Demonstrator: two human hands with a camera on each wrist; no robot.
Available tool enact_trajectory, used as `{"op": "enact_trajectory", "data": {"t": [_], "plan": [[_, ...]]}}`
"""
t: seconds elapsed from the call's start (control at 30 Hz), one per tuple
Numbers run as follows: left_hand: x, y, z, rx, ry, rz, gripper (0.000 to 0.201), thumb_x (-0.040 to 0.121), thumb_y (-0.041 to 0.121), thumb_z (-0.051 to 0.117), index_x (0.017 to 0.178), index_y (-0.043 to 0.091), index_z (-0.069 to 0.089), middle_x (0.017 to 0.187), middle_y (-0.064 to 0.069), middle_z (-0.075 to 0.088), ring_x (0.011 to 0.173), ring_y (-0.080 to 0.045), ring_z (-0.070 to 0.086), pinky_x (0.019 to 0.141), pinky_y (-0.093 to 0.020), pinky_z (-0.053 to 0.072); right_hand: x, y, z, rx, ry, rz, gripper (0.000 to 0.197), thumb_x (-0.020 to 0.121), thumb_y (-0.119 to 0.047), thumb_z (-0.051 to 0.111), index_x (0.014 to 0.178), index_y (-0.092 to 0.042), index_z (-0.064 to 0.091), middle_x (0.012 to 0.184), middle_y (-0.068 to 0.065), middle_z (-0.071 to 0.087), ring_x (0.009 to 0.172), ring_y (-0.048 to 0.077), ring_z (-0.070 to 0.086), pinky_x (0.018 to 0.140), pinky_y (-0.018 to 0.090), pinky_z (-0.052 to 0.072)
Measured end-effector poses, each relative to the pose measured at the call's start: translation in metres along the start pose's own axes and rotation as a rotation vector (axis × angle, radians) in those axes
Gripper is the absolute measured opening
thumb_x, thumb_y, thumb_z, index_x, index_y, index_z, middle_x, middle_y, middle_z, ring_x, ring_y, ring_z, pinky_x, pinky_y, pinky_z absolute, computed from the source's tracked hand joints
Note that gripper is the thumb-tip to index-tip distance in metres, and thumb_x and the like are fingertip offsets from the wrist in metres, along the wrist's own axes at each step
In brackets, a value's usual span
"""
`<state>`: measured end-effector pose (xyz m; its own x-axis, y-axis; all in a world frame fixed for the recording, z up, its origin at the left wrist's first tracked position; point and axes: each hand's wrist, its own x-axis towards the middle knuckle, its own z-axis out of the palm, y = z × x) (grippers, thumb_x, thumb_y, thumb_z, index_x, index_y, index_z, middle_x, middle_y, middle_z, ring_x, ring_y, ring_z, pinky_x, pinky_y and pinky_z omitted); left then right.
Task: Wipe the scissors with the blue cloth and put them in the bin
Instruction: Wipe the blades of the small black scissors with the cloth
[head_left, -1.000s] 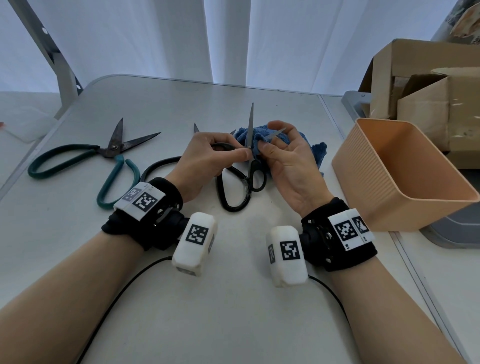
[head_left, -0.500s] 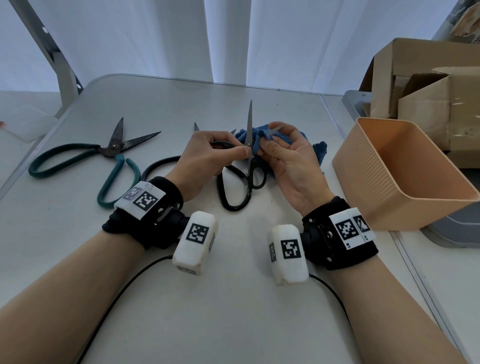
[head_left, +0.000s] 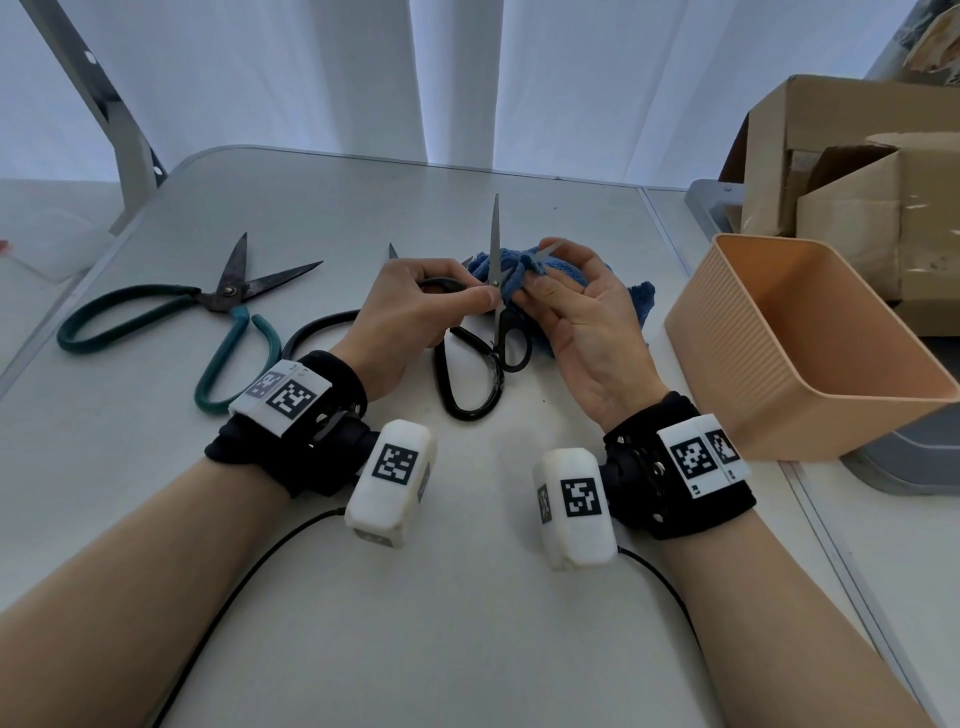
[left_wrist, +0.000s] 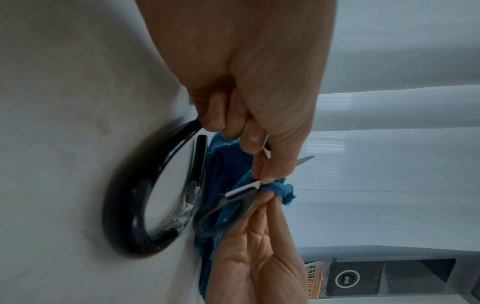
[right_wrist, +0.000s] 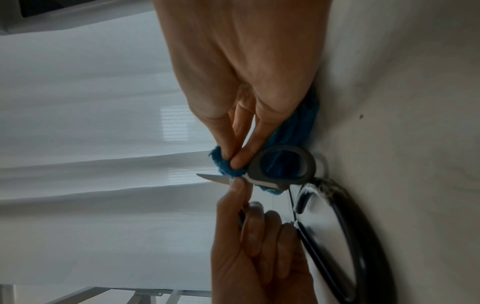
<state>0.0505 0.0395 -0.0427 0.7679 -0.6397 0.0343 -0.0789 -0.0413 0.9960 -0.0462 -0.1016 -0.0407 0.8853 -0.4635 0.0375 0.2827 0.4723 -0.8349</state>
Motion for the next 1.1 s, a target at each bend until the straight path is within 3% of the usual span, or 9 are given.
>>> {"op": "enact_trajectory", "data": {"t": [0.93, 1.1], "plan": [[-0.0016, 0.0021, -0.0006, 0.015, -0.014, 0.006, 0.015, 0.085, 0.012, 0.075, 0.075, 0.008, 0.066, 0.055, 0.006, 0.04, 0.047, -0.007, 0.031, 0.045, -0.018, 0.025, 0.0005, -0.0003, -0.0026, -0.027, 0.058, -0.024, 0.026, 0.092, 0.006, 0.06, 0.112, -0.008, 0.051, 0.088, 0.009, 0.073, 0.083, 0.021, 0.073, 0.074, 0.023, 0.057], [-0.0019, 0.0022, -0.0008, 0.031, -0.02, 0.013, 0.016, 0.085, 0.013, 0.076, 0.075, 0.008, 0.065, 0.059, 0.001, 0.041, 0.048, -0.006, 0.033, 0.046, -0.017, 0.026, 0.0037, 0.0013, -0.005, -0.095, 0.098, -0.047, 0.032, 0.087, 0.006, 0.066, 0.111, -0.009, 0.05, 0.087, 0.007, 0.07, 0.084, 0.024, 0.069, 0.088, 0.036, 0.054]]}}
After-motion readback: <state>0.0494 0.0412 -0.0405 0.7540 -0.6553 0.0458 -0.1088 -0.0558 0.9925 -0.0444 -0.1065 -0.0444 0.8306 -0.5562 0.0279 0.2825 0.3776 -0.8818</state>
